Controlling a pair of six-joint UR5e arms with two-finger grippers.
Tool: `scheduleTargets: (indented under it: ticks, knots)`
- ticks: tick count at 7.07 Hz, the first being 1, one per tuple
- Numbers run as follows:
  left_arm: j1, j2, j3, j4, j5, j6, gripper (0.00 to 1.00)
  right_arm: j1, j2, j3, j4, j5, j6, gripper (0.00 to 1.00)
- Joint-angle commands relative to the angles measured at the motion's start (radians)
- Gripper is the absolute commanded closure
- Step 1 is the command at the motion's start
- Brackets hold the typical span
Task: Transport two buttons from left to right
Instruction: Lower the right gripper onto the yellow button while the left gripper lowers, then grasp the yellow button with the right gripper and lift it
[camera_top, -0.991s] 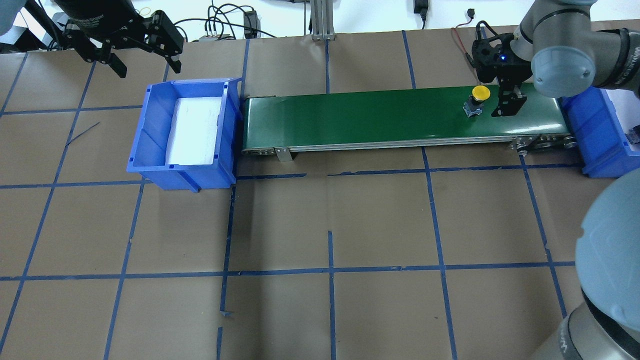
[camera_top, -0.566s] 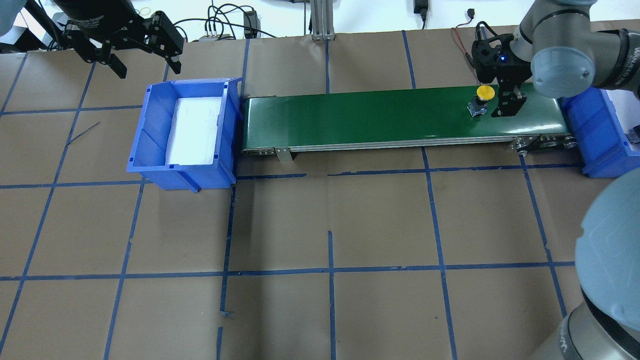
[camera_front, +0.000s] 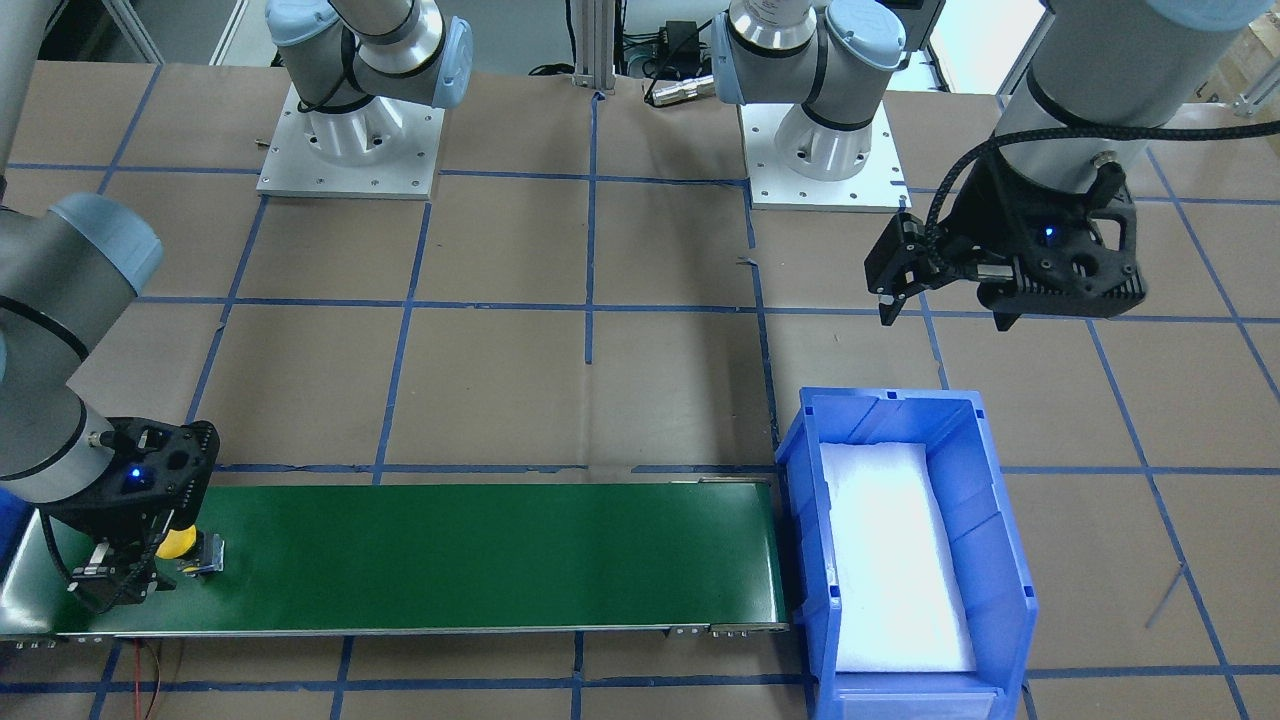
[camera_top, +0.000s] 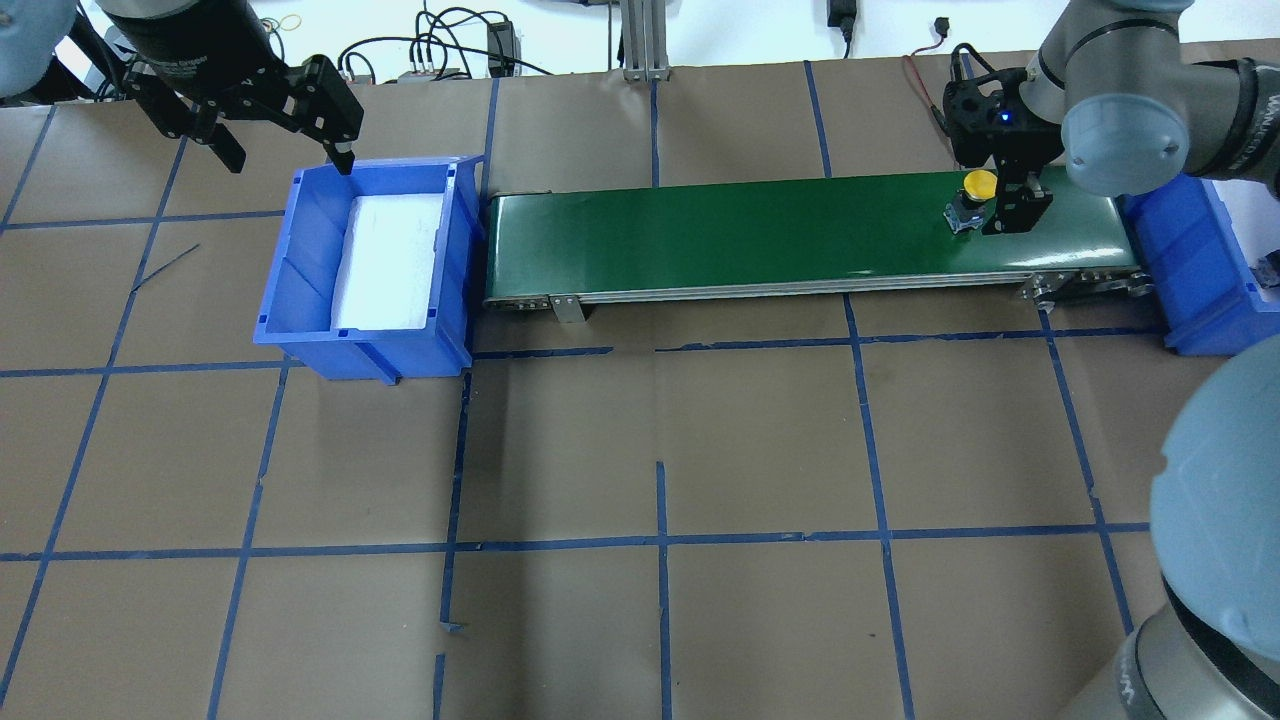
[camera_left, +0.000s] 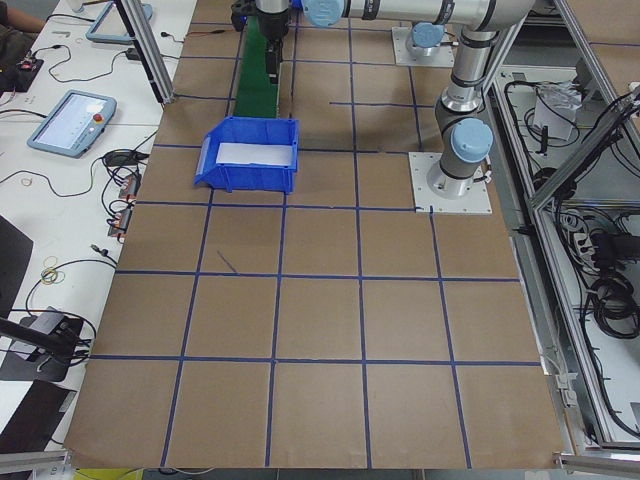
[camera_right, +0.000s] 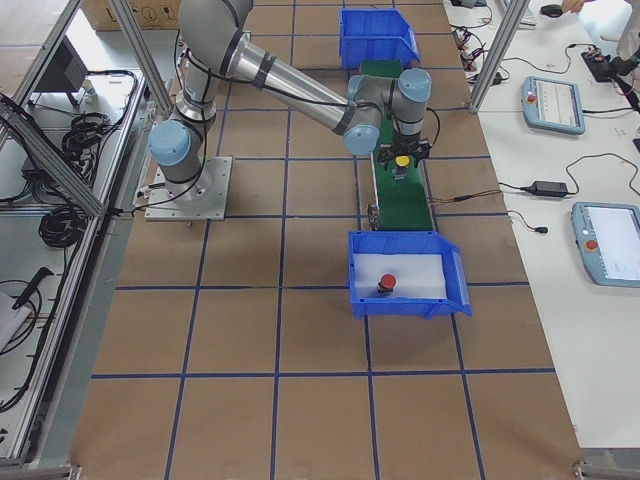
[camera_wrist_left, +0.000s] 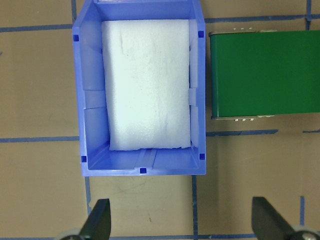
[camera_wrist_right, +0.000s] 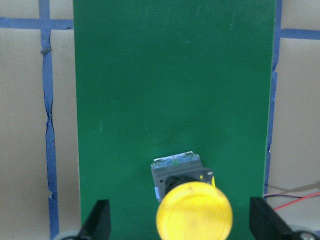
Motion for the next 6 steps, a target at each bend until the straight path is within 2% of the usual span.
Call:
scheduleTargets:
  ticks: [1,2,3,4,5,6]
  knots:
    - [-0.074,0.011,-0.084,0.011,0.0,-0.003,0.0,0.0,0.0,0.0,-0.006,-0.002,-0.003,0.35]
    - [-0.126,0.04,-0.074,0.001,0.014,-0.007,0.0,-0.002,0.0,-0.002,-0.009,-0.018,-0.009,0.64]
    - [-0.154,0.068,-0.071,0.005,0.032,0.002,0.0,-0.002,-0.005,-0.003,-0.012,-0.055,-0.009,0.8]
    - [-0.151,0.018,-0.088,0.032,0.02,0.019,0.0,-0.002,-0.006,-0.002,-0.018,-0.066,-0.011,0.83]
    - [-0.178,0.026,-0.057,0.021,0.032,0.031,0.0,-0.002,-0.009,-0.005,-0.023,-0.066,-0.011,0.85]
    - [-0.144,0.054,-0.077,0.013,0.034,0.04,0.0,-0.002,-0.009,-0.012,-0.023,-0.066,-0.011,0.86]
